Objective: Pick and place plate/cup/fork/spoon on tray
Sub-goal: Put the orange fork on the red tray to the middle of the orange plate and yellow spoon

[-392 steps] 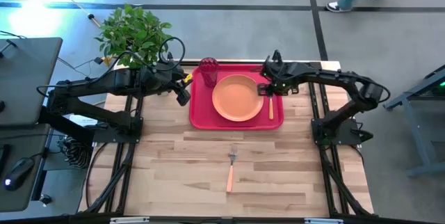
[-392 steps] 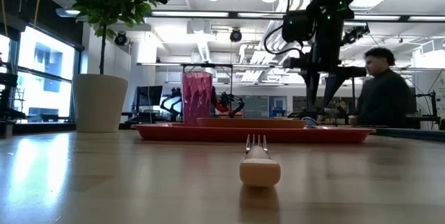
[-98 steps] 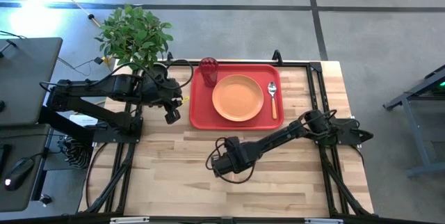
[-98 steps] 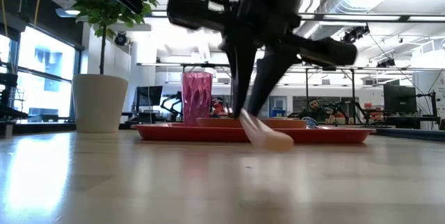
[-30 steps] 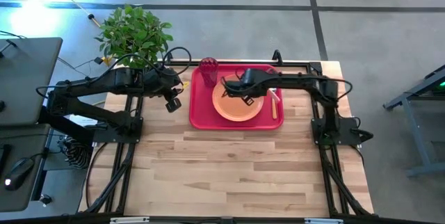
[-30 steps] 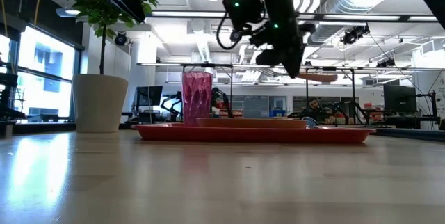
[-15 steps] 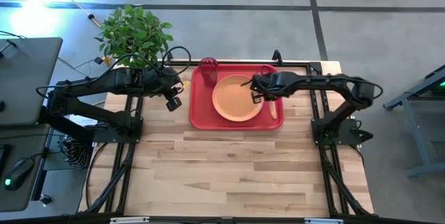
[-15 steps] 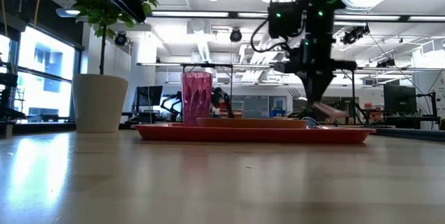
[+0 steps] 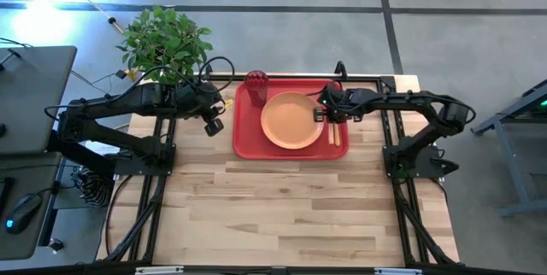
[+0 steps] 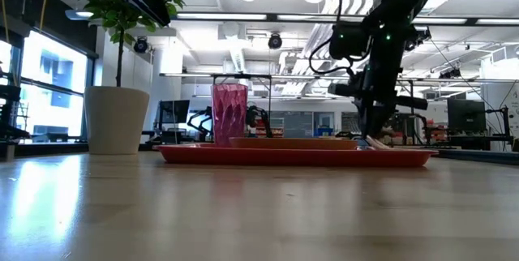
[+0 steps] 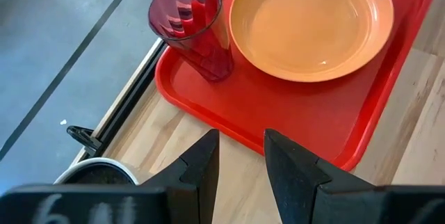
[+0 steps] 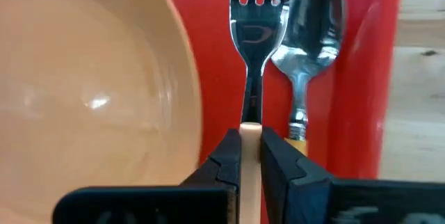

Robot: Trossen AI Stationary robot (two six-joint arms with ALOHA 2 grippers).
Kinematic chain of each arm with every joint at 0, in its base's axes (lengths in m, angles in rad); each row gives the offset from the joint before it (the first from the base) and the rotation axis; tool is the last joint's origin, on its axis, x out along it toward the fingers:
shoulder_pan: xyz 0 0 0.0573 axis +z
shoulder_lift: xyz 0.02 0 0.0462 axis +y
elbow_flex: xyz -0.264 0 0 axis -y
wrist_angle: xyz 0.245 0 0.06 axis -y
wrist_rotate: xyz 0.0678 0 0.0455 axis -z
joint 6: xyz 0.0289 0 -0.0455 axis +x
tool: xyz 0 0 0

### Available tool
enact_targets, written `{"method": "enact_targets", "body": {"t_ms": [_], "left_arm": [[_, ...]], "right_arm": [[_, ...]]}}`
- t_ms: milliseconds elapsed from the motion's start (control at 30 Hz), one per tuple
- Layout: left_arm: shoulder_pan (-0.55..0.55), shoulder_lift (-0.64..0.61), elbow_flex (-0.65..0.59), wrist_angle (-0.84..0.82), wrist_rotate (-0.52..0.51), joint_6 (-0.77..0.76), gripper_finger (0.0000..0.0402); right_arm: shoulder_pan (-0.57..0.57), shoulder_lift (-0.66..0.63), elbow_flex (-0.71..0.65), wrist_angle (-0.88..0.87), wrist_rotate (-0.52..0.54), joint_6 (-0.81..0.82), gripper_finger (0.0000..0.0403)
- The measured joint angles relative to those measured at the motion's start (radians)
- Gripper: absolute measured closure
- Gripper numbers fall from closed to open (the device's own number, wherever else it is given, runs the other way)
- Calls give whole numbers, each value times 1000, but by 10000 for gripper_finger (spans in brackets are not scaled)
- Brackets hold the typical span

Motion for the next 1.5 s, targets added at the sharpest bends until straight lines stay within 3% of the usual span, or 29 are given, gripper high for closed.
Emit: {"method": "enact_targets", "body": {"t_ms": [667,967,1500], "left_arm": [[0,1,0,5,-16,-36,298],[0,2,0,5,-16,-38,298],[0,2,0,5,-14,-51,298]], "right_arm": [[-74,2,-4,53,-94,-36,393],[-73,74,-4,64,-152,-29,393],[-80,124,-2,88,-144,-19,393]]}}
